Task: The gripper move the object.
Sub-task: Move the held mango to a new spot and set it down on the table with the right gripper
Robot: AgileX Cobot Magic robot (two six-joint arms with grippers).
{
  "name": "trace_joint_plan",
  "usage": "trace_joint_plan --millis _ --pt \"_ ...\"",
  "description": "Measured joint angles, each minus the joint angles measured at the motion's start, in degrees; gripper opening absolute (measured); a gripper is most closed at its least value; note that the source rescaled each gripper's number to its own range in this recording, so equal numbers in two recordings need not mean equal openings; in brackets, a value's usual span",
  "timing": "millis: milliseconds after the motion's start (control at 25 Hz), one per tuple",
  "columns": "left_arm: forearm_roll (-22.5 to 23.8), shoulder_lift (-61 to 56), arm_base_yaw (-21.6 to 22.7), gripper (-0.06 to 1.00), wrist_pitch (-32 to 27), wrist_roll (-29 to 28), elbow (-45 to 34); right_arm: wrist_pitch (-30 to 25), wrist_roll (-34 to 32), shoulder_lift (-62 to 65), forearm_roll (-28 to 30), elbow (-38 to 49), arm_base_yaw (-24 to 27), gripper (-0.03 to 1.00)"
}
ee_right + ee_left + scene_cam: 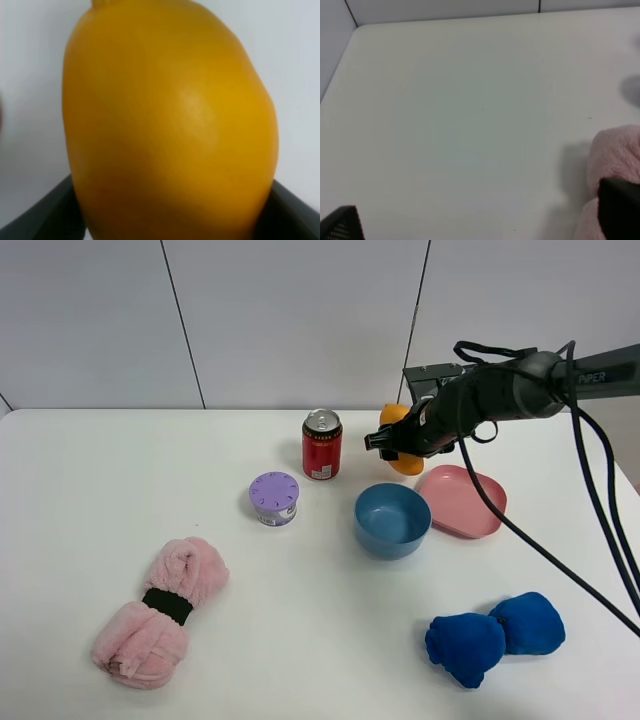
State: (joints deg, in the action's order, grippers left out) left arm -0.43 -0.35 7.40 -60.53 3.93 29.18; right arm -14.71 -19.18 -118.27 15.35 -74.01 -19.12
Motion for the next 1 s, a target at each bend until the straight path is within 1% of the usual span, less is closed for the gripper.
trace_joint_plan --millis 280,760,960,1000 --pt "0.0 0.0 0.0 1.00 0.0 0.0 0.0 -0.8 0.0 -3.2 0.5 -5.3 0.0 0.00" --pt "0.0 0.0 0.0 1.00 0.0 0.0 0.0 -1.5 0.0 -5.4 1.2 -5.8 0.0 0.00" --pt "0.0 0.0 0.0 1.00 0.0 0.0 0.0 -1.7 0.0 -5.5 3.5 -5.8 0.0 0.00" --pt "0.0 0.0 0.0 1.00 0.0 0.0 0.0 -1.8 0.0 -5.5 3.7 -5.8 0.0 0.02"
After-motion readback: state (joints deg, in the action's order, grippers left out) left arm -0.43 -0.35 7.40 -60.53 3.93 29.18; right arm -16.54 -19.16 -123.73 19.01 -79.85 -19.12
